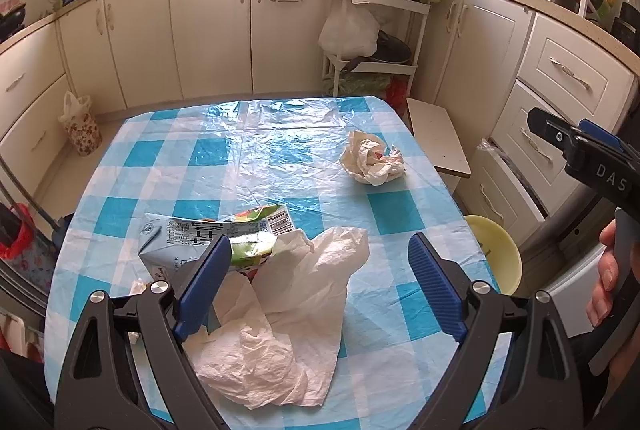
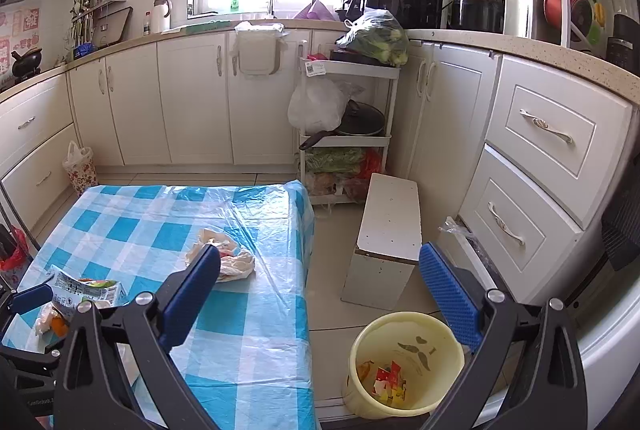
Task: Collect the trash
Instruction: 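Move both tools back over the tissues and milk carton on the table, then grasp the white tissue with the right gripper and lift it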
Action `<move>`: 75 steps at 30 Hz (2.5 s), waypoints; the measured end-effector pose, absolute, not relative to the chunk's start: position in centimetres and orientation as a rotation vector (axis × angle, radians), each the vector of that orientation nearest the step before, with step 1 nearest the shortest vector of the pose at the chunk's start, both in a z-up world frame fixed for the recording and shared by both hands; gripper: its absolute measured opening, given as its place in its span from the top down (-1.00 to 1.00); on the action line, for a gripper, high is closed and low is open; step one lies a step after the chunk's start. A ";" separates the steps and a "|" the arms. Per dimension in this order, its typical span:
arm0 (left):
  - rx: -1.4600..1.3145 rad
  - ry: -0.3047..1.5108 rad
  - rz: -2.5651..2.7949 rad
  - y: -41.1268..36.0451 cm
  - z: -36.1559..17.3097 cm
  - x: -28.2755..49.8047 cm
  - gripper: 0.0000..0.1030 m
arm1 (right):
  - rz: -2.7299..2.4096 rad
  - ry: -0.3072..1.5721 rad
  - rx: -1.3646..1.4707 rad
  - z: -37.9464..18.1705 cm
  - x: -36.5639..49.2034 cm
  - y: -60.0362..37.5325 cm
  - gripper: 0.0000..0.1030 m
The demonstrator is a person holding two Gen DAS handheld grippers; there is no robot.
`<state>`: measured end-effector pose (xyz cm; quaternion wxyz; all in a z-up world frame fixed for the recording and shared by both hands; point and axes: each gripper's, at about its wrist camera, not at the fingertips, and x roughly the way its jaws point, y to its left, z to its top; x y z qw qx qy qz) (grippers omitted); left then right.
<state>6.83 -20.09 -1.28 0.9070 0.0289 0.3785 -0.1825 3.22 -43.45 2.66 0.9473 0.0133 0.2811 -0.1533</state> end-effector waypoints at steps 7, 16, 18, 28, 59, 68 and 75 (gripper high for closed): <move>0.053 0.782 -0.372 -19.8 -1.2 6.9 -0.69 | -0.309 0.572 0.022 2.7 3.2 -43.1 -0.85; 0.049 0.760 -0.347 -18.5 -0.4 7.0 -0.69 | -0.293 0.584 0.020 2.7 3.4 -42.7 -0.85; 0.044 0.756 -0.326 -17.4 -0.1 7.2 -0.69 | -0.280 0.598 0.028 2.6 3.5 -42.8 -0.85; -0.003 0.842 -0.153 -8.4 -1.8 8.7 -0.69 | -0.109 0.736 0.080 0.3 5.1 -40.7 -0.85; 0.392 0.883 -0.348 -6.5 -3.3 12.2 -0.69 | 0.495 1.027 0.048 -5.1 6.8 -29.9 -0.67; 0.336 0.960 -0.343 -5.9 -5.6 10.5 -0.69 | 0.557 1.073 -0.093 -8.0 7.0 -23.8 -0.56; 0.335 0.948 -0.349 -5.5 -5.5 10.3 -0.69 | 0.589 1.078 -0.100 -9.1 7.2 -23.2 0.24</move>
